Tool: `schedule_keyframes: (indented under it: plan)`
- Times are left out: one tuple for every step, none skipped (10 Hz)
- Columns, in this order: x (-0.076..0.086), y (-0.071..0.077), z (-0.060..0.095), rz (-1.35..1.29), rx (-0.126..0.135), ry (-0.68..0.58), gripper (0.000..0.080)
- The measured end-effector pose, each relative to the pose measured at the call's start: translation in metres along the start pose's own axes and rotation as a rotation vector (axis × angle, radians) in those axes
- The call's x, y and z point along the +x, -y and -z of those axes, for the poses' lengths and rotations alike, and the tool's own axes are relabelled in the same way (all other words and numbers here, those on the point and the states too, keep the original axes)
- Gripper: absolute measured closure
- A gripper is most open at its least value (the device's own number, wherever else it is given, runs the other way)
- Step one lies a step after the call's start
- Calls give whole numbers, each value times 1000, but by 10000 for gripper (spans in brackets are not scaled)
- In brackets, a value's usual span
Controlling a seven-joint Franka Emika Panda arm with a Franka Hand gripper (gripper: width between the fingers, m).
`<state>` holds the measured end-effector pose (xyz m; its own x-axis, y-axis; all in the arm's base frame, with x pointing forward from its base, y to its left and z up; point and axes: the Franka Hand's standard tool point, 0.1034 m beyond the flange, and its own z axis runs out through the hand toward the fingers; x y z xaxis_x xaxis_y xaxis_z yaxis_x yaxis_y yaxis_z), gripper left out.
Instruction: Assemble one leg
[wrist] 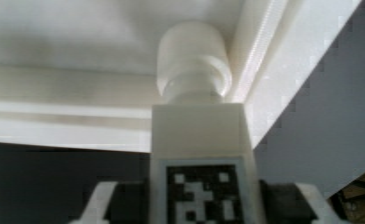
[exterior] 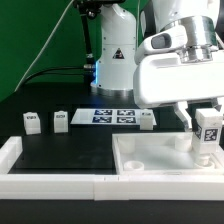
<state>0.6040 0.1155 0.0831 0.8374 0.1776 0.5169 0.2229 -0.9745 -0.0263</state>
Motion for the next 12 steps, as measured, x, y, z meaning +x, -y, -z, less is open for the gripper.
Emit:
schedule_keyframes:
  plan:
    - [1,-1,0,0,-1,-2,509]
    - [2,-1,-1,-1,-1,-5,509]
    - [1,-1,-3,-1,0,-3,509]
    - [-1,0,-6,-1,1,1,509]
    - [-2,0,-7,-2,1,2,509]
    - [-3,0,-8,-2,2,4,509]
    - [-4,0,-9,-2,2,6,509]
    - [-6,0,-10,-2,2,9,509]
    - [-6,-1,-11,-2,0,1,509]
    - [-8,-2,-12,-1,-2,-8,509]
    - [-10,-2,-14,-1,-3,-11,509]
    - [-10,-2,-14,-1,-3,-11,509]
